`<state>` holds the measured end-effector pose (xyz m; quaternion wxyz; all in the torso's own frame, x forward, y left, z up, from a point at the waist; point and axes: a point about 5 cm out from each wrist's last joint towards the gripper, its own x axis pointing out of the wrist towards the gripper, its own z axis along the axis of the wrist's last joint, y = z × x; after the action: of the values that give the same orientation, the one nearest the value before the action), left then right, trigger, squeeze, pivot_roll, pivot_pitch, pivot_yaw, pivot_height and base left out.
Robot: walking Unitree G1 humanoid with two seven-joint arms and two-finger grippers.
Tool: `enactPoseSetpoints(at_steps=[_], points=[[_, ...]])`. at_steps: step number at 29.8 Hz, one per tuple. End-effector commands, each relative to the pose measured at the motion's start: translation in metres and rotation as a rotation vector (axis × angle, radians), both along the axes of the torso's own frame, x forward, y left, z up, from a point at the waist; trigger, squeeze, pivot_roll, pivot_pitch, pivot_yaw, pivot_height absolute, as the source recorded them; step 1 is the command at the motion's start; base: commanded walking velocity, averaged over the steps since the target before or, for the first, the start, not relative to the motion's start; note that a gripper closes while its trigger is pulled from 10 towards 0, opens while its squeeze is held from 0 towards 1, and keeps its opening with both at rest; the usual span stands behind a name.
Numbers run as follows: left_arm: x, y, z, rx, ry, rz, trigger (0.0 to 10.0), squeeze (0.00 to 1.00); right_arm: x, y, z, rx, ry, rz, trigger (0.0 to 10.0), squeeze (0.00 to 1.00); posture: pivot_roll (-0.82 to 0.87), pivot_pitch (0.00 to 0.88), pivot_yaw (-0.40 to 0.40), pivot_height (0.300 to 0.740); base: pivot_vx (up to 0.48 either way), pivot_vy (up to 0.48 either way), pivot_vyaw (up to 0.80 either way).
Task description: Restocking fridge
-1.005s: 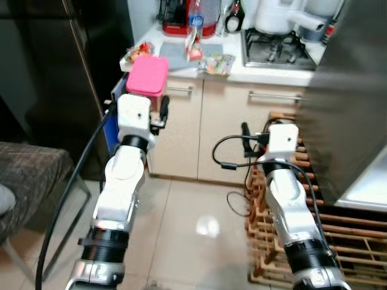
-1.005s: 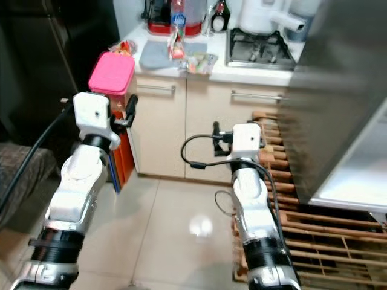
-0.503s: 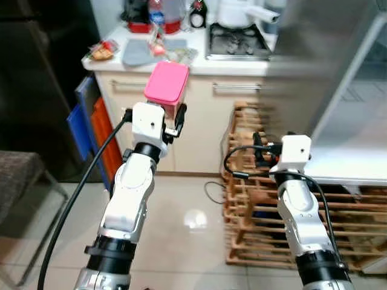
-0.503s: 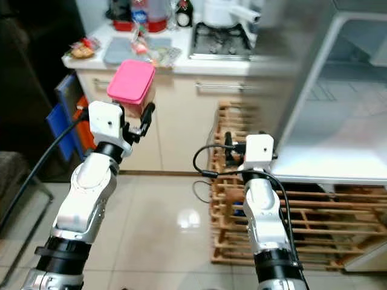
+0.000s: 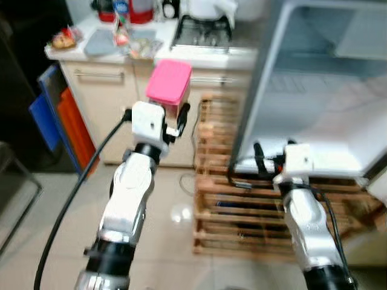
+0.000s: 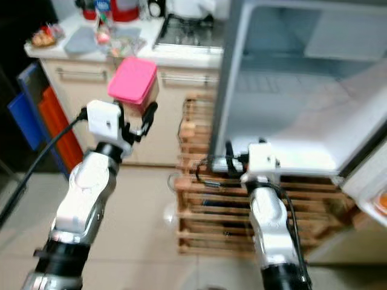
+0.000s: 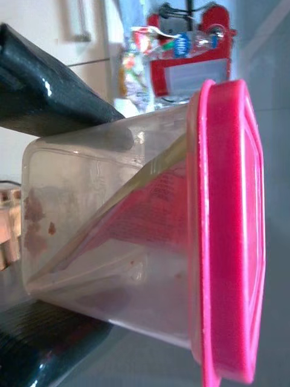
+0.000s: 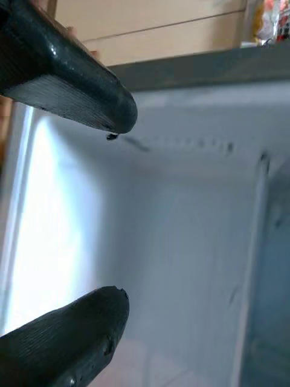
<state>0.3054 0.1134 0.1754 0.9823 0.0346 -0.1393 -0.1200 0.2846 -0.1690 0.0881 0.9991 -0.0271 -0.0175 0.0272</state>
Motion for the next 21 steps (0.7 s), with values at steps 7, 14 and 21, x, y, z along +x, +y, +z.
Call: enactPoseSetpoints(at_steps=[7, 14, 21], points=[[0.002, -0.005, 0.015, 0.008, -0.069, -0.027, 10.0, 0.00, 0.005, 0.006, 0.010, -0.007, -0.033, 0.041, 10.0, 0.00, -0.10, 0.000, 0.013, 0.740, 0.000, -0.377, 0.00], [0.007, -0.020, 0.017, 0.070, -0.082, -0.113, 10.0, 0.00, 0.006, 0.004, 0.009, -0.002, -0.030, 0.038, 10.0, 0.00, -0.11, 0.000, 0.019, 0.740, 0.000, 0.000, 0.00], [0.009, -0.040, 0.006, 0.074, 0.002, -0.254, 10.0, 0.00, 0.004, 0.005, 0.005, 0.003, -0.020, 0.045, 10.0, 0.00, -0.11, 0.000, 0.017, 0.740, 0.000, 0.000, 0.00]])
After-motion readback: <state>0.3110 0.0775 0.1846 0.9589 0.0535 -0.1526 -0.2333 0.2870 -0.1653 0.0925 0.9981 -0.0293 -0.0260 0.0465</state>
